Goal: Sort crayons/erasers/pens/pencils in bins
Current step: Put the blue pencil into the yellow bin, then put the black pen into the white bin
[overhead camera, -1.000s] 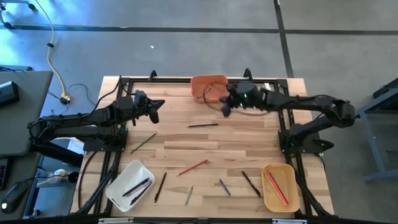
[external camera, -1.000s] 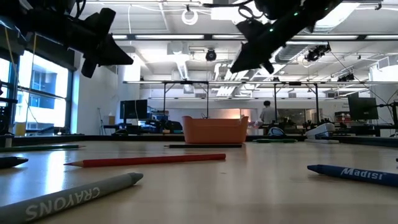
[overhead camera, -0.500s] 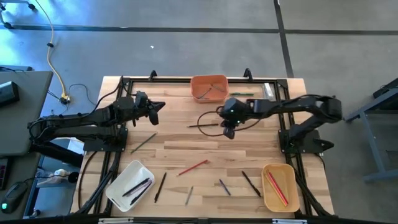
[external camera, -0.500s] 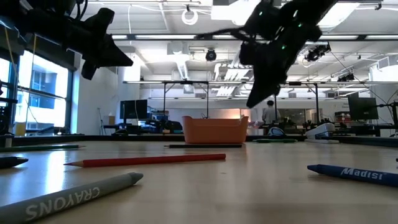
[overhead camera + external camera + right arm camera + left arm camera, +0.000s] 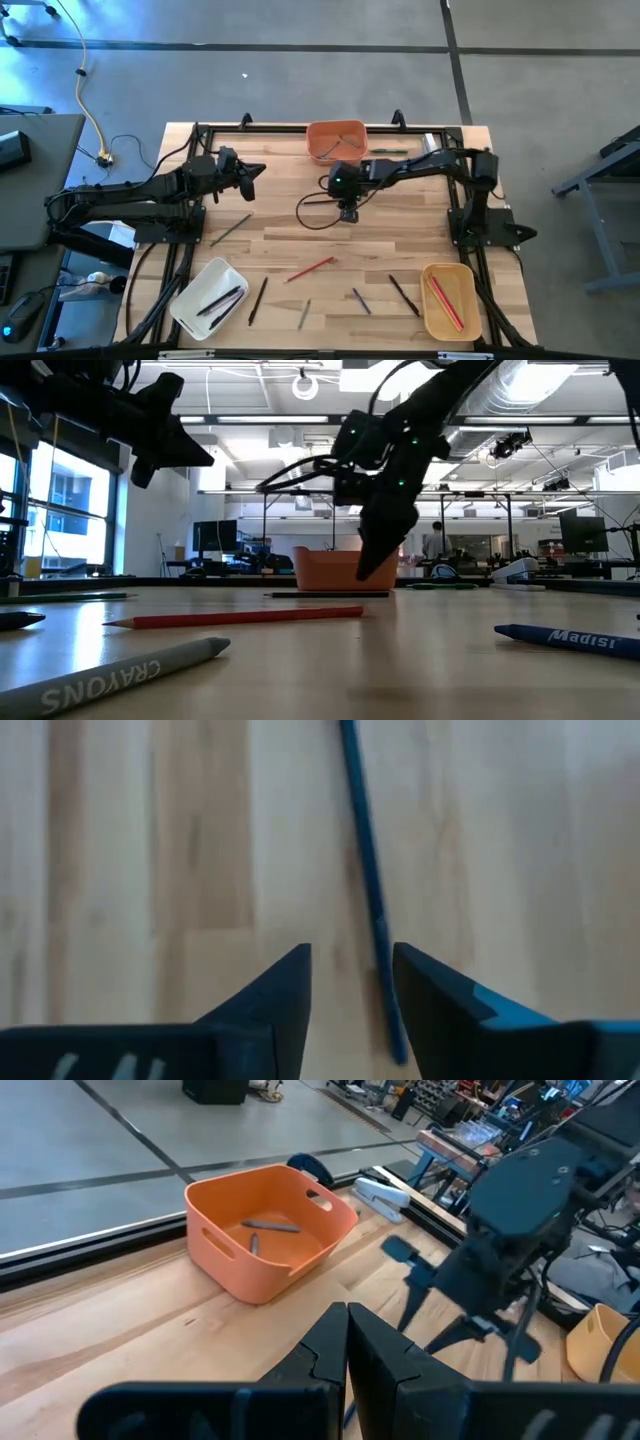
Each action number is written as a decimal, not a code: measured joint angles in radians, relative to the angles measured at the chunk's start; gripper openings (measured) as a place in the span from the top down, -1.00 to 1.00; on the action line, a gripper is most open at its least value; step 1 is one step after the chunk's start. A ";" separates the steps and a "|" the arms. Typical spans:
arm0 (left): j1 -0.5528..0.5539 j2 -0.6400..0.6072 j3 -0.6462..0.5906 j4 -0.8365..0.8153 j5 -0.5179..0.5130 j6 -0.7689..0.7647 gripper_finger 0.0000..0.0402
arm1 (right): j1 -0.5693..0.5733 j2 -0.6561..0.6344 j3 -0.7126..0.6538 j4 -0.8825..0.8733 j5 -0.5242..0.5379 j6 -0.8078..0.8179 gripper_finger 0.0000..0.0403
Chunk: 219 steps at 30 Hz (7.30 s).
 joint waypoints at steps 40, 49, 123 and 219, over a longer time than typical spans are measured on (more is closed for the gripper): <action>-0.041 0.000 0.000 0.000 -0.014 0.027 1.00 | -0.043 0.142 0.087 -0.128 -0.017 0.095 0.94; -0.041 0.000 0.000 0.000 -0.022 0.060 1.00 | -0.042 0.099 0.077 -0.137 -0.025 0.249 0.95; -0.040 0.000 -0.001 0.000 0.056 0.105 1.00 | 1.308 -0.306 -0.177 -0.505 -0.102 2.395 0.94; -0.039 0.000 0.000 -0.126 0.074 0.091 1.00 | 0.647 -0.507 -0.333 -0.293 -0.047 1.609 0.64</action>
